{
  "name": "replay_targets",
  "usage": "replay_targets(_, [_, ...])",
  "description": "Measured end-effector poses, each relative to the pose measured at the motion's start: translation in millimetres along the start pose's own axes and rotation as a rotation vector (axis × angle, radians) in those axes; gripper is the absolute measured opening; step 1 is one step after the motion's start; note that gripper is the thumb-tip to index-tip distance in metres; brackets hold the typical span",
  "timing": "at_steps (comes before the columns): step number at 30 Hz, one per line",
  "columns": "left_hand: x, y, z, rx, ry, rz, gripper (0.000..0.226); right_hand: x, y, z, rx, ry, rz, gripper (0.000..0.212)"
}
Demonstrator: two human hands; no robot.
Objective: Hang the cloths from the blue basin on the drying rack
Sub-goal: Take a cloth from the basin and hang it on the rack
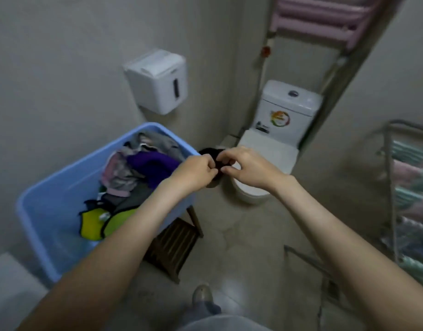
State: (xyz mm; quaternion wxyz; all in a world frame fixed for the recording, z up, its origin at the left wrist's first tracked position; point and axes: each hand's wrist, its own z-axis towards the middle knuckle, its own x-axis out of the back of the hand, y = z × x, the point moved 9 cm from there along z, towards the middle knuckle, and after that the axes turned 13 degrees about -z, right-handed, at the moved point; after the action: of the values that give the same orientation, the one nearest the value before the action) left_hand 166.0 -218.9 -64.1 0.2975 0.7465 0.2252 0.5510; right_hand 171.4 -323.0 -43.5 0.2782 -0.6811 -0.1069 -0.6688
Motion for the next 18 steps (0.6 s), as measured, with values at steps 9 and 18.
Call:
replay_targets(9, [112,-160,-48,0.294,0.242,-0.119,0.011,-71,-147,122,0.463,-0.248,0.011,0.031])
replay_targets(18, [120,-254,-104,0.603,0.216,-0.08,0.022,-141,-272,119,1.011,-0.233,-0.376,0.033])
